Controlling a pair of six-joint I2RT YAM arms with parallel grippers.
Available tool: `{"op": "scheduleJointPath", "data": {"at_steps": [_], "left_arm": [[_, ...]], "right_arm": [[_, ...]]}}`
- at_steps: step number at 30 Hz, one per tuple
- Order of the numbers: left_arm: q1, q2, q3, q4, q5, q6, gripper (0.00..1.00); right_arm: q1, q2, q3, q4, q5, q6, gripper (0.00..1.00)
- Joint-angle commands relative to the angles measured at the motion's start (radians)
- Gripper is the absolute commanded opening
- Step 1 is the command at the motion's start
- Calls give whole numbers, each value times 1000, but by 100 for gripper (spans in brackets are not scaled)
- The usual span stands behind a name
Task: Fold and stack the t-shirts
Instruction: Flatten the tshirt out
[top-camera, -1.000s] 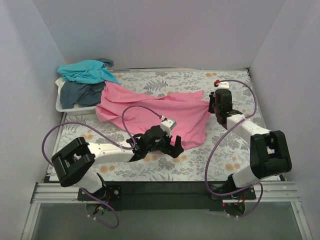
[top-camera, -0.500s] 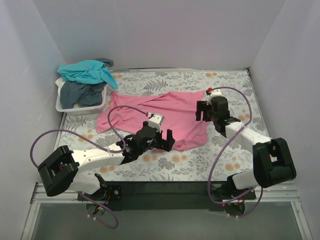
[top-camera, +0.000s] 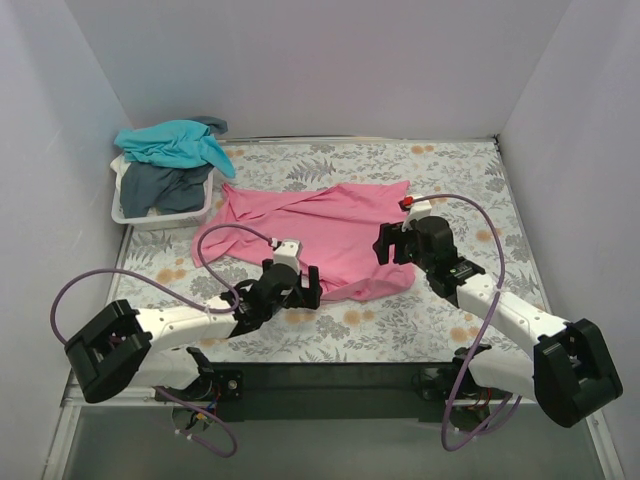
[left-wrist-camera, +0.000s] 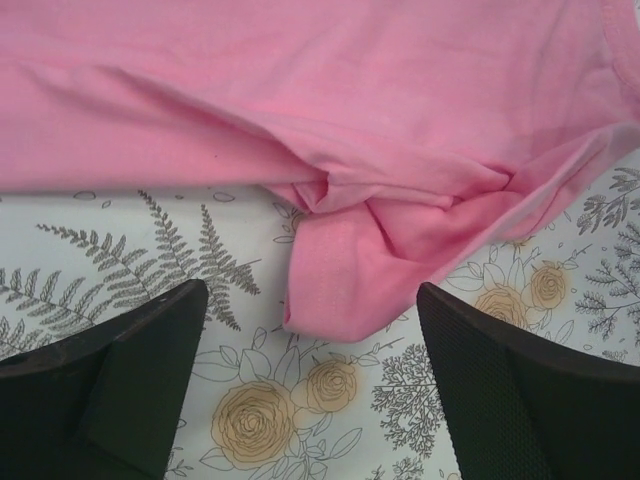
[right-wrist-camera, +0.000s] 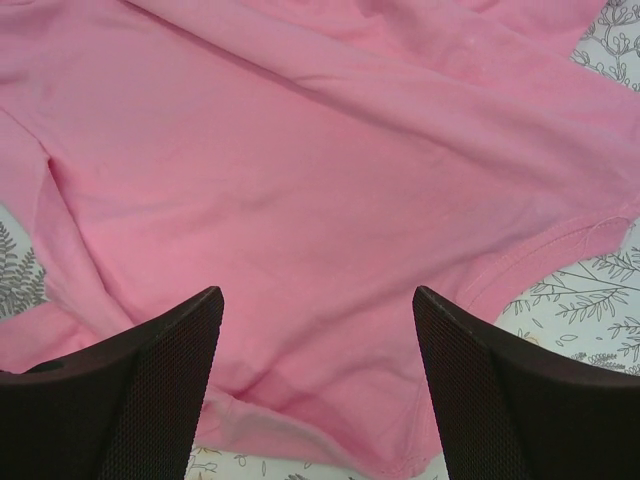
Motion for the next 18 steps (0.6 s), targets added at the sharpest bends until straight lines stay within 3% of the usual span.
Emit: {"op": "scheduleJointPath", "data": {"at_steps": [1, 5, 8, 12, 13, 15, 18], "left_arm": [[28, -49, -41, 37, -3, -38, 75], [70, -8, -63, 84, 66, -44, 60], [74, -1, -75, 119, 88, -50, 37], [73, -9, -89, 173, 143, -53, 20], [74, -4, -86, 181, 154, -56, 10], [73, 22, -78, 186, 189, -70, 0], [73, 34, -92, 205, 229, -87, 0]], "right_arm": [[13, -29, -2, 23, -9, 8, 70], [18, -21, -2, 25, -11, 6, 70], [21, -22, -5, 25, -5, 5, 70], [22, -22, -8, 25, 4, 3, 70], [24, -21, -8, 23, 4, 3, 70], [24, -21, -5, 25, 6, 3, 70], [24, -24, -7, 23, 14, 2, 70]]}}
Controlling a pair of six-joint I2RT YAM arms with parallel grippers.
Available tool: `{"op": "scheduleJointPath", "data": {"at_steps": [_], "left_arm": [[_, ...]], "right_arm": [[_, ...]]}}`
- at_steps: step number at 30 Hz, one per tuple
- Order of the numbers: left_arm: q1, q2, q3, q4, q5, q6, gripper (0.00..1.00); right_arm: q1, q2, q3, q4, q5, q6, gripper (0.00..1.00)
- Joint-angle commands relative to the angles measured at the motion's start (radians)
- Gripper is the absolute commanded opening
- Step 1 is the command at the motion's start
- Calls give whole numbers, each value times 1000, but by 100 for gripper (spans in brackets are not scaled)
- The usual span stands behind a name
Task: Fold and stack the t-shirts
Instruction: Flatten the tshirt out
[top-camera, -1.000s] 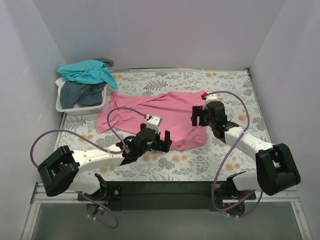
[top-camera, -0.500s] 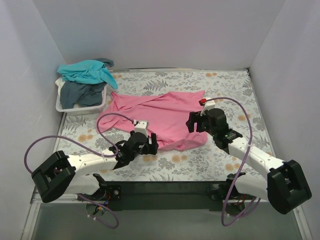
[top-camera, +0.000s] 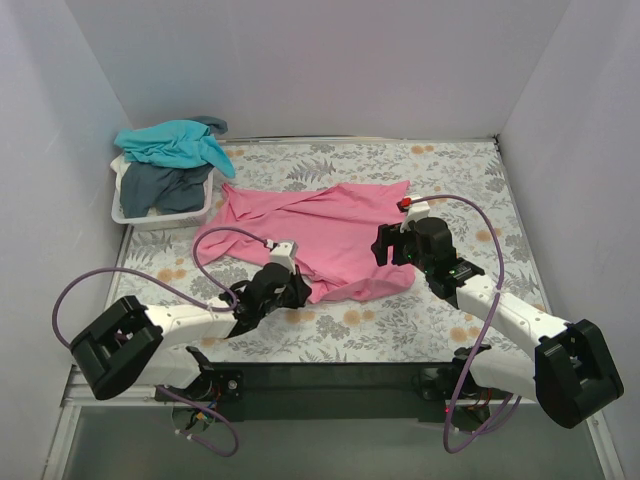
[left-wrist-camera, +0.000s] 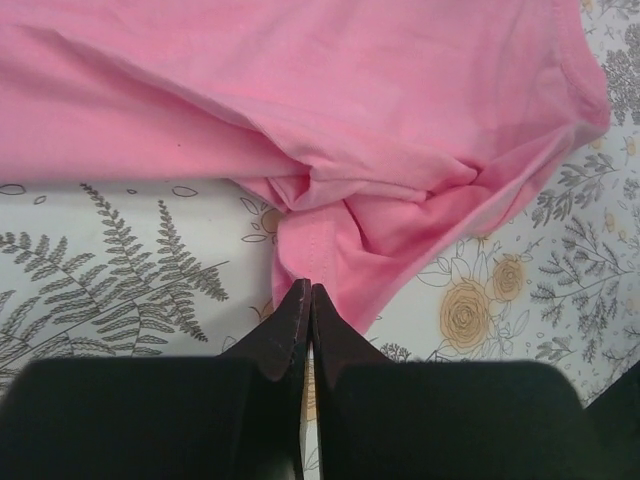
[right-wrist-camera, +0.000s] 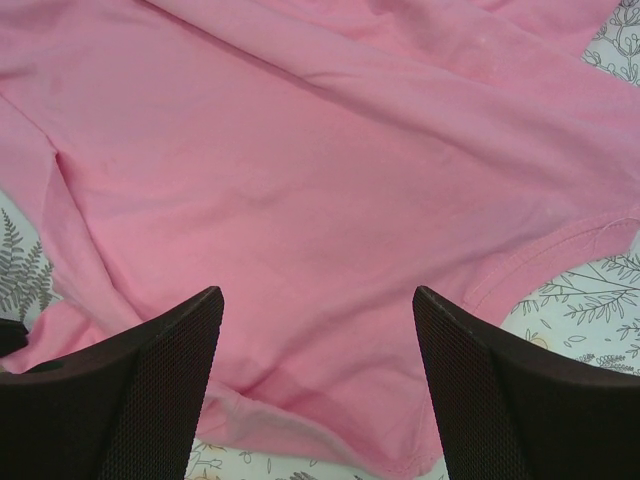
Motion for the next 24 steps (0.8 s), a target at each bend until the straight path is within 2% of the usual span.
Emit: {"op": "scheduleJointPath", "data": {"at_steps": [1, 8, 14, 19, 24], "left_arm": [[2, 2, -14, 60, 90, -34, 0], [-13, -62, -62, 109, 168, -102, 0], [-115, -55, -36, 184, 229, -119, 0], [-160, -43, -8, 317, 412, -102, 0], [-203, 49, 56, 414, 568, -94, 0]], "right_arm": [[7, -11, -4, 23, 12, 0, 70], [8, -22, -6, 23, 28, -4, 70], [7, -24, 9, 18, 63, -15, 71], [7, -19, 37, 6, 129, -30, 73], [-16, 16, 100, 0, 160, -47, 76]]}}
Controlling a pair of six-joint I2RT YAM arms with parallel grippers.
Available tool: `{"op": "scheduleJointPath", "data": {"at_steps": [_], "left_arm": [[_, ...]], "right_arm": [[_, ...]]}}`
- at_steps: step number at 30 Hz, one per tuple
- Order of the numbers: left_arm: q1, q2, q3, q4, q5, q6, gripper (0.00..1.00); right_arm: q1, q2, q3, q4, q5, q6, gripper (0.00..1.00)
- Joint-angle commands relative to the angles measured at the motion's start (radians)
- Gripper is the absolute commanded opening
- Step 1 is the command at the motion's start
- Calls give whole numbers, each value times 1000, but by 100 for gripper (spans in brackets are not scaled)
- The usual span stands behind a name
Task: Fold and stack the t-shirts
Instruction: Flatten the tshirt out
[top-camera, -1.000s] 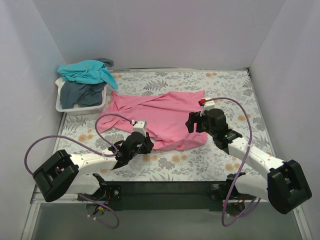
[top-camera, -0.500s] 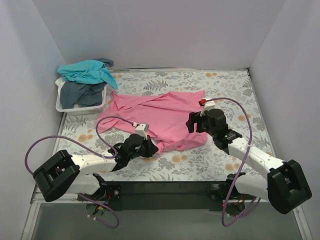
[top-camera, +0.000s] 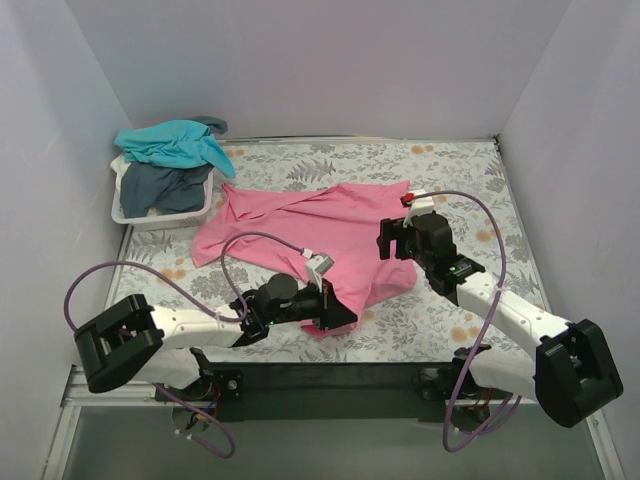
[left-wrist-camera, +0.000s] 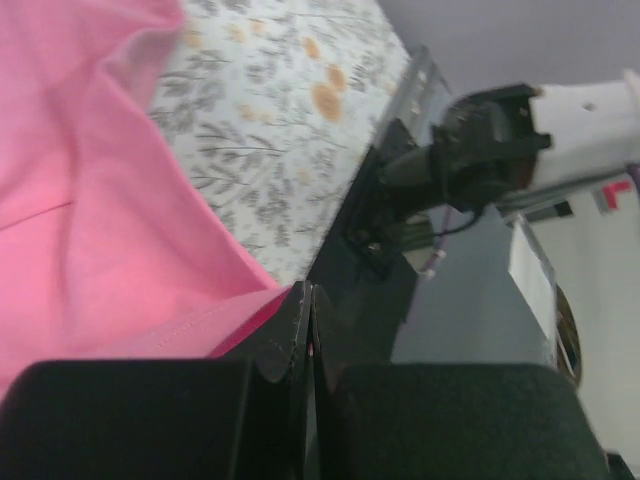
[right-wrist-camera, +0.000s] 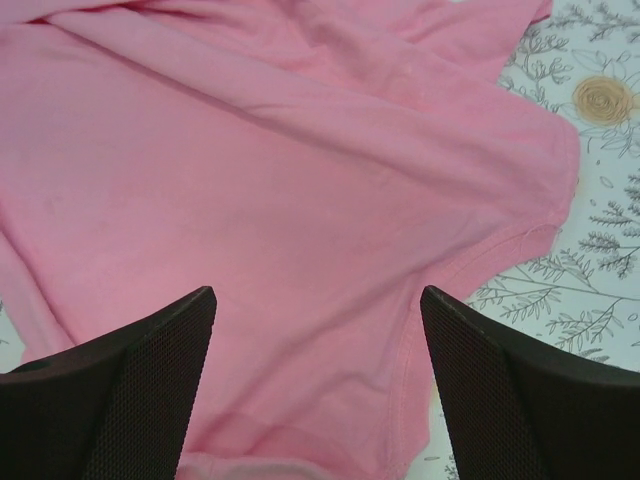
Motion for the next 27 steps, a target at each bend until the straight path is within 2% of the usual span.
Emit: {"op": "scheduleJointPath", "data": {"at_steps": [1, 5, 10, 12, 13, 14, 17, 18, 20, 23, 24, 27], "left_arm": [[-33, 63, 63, 150, 195, 3, 0], [-71, 192, 109, 279, 304, -33, 0], [-106, 292, 194, 337, 401, -35, 2], [-108, 301, 207, 345, 409, -34, 26], [-108, 287, 209, 324, 400, -24, 55], [-108, 271, 215, 296, 381, -9, 62], [-106, 170, 226, 112, 233, 113, 84], [-99, 137, 230, -1, 117, 170, 86], [-76, 47, 227, -95, -16, 209, 89], [79, -55, 169, -152, -108, 191, 91], [178, -73, 136, -155, -116, 172, 91], [248, -102, 118, -215, -284, 176, 92]], "right_arm": [[-19, 28, 85, 23, 37, -24, 76], [-35, 94, 123, 25, 3, -30, 76], [-33, 161, 108, 25, -55, -10, 75], [-33, 190, 100, 33, -80, -2, 74], [-32, 198, 95, 36, -87, 1, 74], [-30, 206, 91, 42, -95, 1, 73], [-6, 230, 83, 50, -106, 5, 72], [4, 234, 82, 50, -101, 5, 72], [27, 240, 77, 50, -91, 11, 72], [27, 267, 77, 50, -51, 27, 72], [25, 286, 88, 50, -41, 27, 72], [25, 333, 126, 51, -60, 31, 73]]}}
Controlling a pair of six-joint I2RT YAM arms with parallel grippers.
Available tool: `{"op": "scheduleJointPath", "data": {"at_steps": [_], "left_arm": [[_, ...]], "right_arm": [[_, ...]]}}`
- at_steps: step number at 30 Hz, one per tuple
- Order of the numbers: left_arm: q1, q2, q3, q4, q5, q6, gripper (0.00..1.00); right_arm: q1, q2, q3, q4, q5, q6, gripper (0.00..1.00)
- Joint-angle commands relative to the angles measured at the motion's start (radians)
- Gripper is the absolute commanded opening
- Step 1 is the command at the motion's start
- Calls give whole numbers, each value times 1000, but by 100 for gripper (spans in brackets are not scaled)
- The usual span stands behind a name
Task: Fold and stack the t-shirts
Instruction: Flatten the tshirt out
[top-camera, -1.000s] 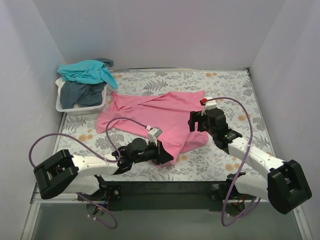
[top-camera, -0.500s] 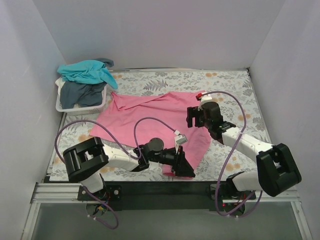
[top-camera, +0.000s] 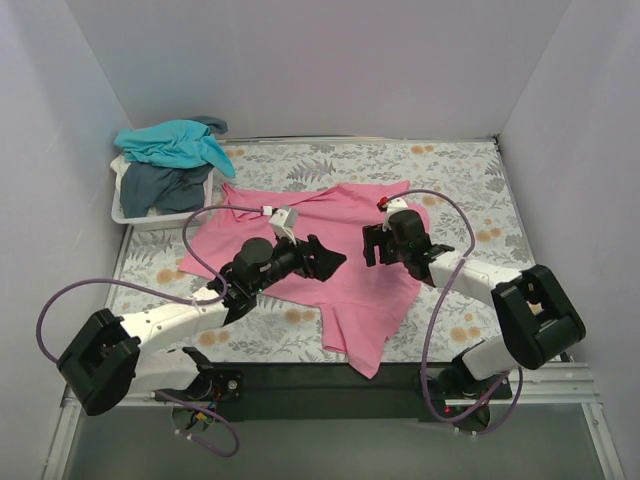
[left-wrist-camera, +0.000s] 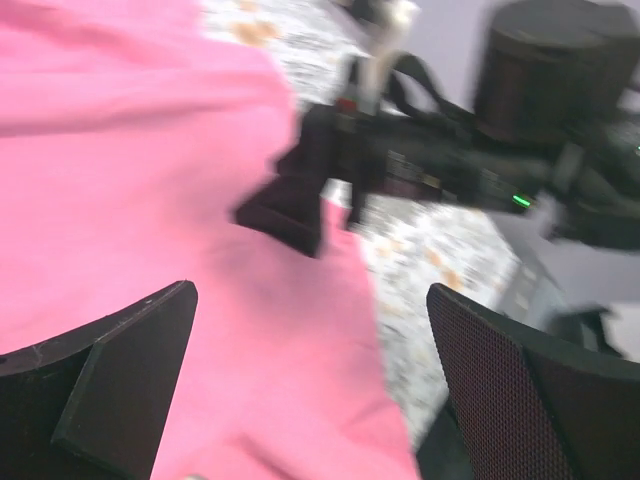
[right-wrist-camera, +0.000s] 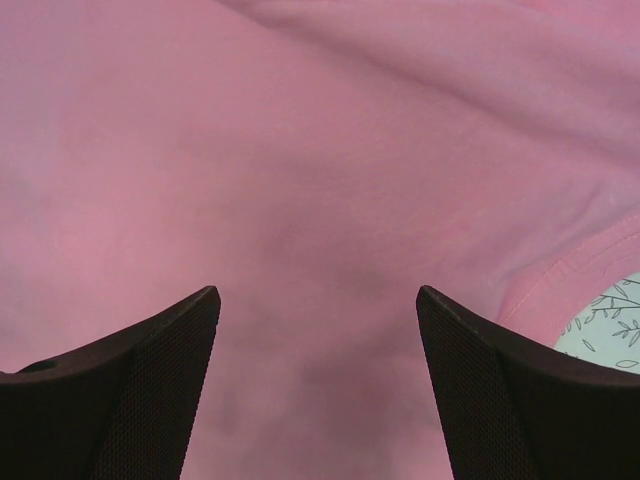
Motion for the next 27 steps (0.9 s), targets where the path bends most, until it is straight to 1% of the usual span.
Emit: {"op": "scheduleJointPath", "data": {"at_steps": [1, 2, 5, 9, 13, 17, 20, 24, 27], "left_arm": [[61, 3, -28, -157, -244, 37, 92], [64, 16, -22, -174, -286, 49, 92], [73, 78, -18, -191, -319, 43, 93], [90, 154, -16, -162, -319, 41, 93], [92, 285, 10, -142, -315, 43, 93], [93, 374, 24, -95, -295, 40, 93], [93, 444, 42, -44, -250, 31, 93], [95, 573, 105, 9, -201, 23, 93], [95, 636, 172, 17, -178, 20, 93]], "right_arm": [[-2, 51, 47, 35, 3, 17, 73], [-2, 76, 55, 33, 0, 20, 73], [-3, 117, 66, 35, 15, 25, 73], [-14, 160, 74, 33, 35, 34, 73], [-34, 196, 87, 33, 57, 35, 73], [-79, 222, 101, 33, 57, 35, 73], [-128, 254, 121, 35, 28, 23, 73], [-183, 298, 191, 35, -34, 5, 73], [-220, 354, 245, 35, -69, -11, 73]]}}
